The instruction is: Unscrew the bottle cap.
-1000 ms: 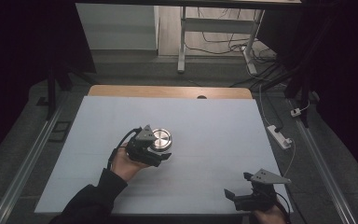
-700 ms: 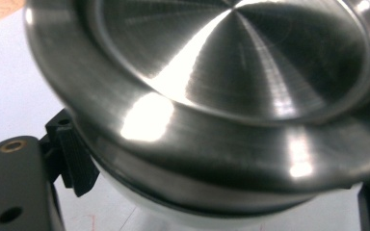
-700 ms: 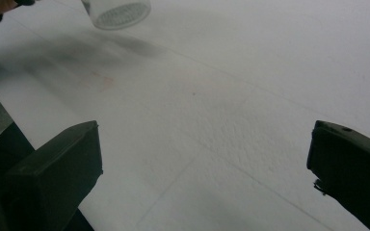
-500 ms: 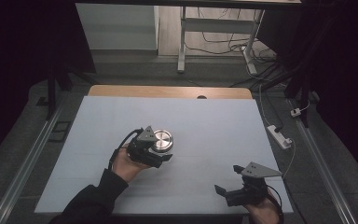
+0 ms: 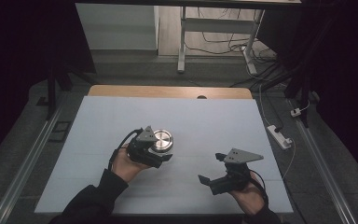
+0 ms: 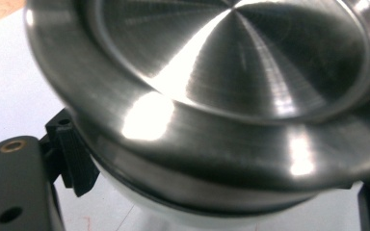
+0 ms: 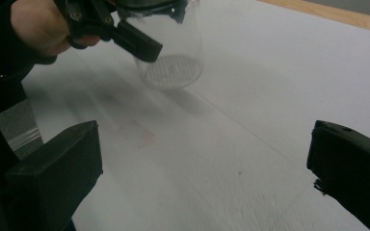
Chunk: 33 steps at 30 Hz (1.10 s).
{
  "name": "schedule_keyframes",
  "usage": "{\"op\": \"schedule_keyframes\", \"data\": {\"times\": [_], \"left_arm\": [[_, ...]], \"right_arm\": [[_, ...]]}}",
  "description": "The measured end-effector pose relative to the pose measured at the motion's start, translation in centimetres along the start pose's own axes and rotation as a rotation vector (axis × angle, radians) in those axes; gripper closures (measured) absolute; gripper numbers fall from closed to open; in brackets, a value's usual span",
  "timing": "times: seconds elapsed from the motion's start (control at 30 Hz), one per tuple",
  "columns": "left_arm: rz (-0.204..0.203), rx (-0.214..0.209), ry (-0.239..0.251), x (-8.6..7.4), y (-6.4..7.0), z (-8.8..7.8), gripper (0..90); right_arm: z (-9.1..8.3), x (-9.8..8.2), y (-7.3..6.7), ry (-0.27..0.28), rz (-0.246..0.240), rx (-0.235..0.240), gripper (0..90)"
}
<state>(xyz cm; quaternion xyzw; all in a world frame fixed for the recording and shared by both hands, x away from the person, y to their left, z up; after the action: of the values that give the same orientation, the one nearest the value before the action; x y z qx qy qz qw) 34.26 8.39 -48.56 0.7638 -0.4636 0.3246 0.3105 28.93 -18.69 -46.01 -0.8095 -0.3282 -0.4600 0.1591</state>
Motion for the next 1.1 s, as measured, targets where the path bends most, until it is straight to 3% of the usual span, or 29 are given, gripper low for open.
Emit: {"op": "schedule_keyframes", "data": {"times": [0.2,0.53,1.1], "left_arm": [[0.001,-0.002,-0.001,0.0,0.1,0.0,15.1],[0.009,-0.014,-0.003,0.0,0.2,0.0,15.1],[0.002,-0.032,-0.018,0.1,0.8,0.7,15.1]], "right_arm": [[1.7,1.7,-0.5,-0.001,-0.027,0.023,0.0],[3.7,4.5,-1.8,0.004,-0.069,0.003,0.0],[7.9,8.1,-3.8,0.026,-0.066,0.054,0.0]]}}
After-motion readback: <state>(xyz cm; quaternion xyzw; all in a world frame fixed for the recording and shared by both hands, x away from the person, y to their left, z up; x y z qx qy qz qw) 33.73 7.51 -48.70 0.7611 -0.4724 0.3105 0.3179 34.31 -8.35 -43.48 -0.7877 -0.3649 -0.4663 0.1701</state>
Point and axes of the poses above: each handheld gripper's, and its own axes: z roughly forward along the jaws, x roughly out of its top, y roughly to its right, the point moved 3 cm from there along z, roughly forward along the jaws, and after that the axes turned 14 degrees about -x, right-handed, at the moved point
